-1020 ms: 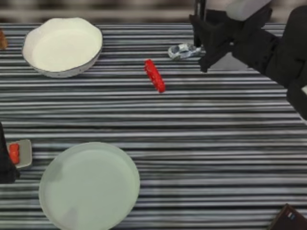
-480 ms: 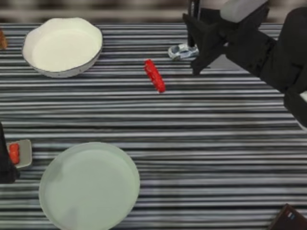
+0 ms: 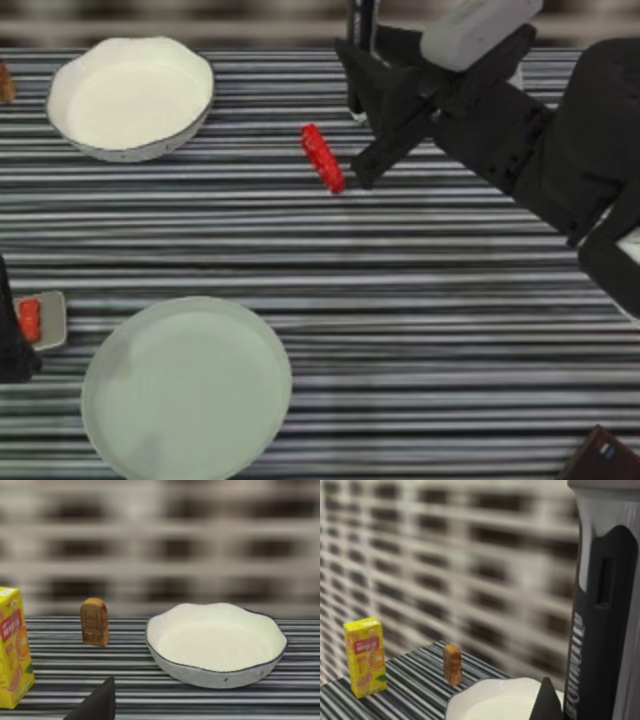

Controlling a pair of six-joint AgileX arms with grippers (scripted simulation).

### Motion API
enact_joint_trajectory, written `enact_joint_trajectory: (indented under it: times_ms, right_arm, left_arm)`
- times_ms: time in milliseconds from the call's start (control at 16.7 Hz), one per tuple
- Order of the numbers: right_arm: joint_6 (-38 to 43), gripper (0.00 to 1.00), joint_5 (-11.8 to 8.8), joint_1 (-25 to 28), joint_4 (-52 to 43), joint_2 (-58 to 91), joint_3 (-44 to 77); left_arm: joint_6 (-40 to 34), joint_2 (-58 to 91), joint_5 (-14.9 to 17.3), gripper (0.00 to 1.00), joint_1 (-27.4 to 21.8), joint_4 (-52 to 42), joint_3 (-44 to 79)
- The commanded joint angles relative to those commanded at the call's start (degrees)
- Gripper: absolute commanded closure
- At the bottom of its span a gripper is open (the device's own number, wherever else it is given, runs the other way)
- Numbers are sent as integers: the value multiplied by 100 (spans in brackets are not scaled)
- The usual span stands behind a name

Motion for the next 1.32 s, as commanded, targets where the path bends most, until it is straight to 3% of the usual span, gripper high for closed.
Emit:
enact_joint_trajectory:
  times_ms: [600, 720, 960, 1320]
  right_arm:
    - [0, 100, 0, 0, 0, 0, 0]
    - [0, 100, 0, 0, 0, 0, 0]
    - [0, 100, 0, 0, 0, 0, 0]
    - [0, 100, 0, 0, 0, 0, 0]
  left_arm:
    - [0, 9, 7, 0, -3, 5, 7]
    - [2, 198, 165, 0, -65, 117, 160]
    - [9, 1307, 930, 0, -350, 667, 917]
    - [17, 4232, 2588, 0, -968, 1792, 2490]
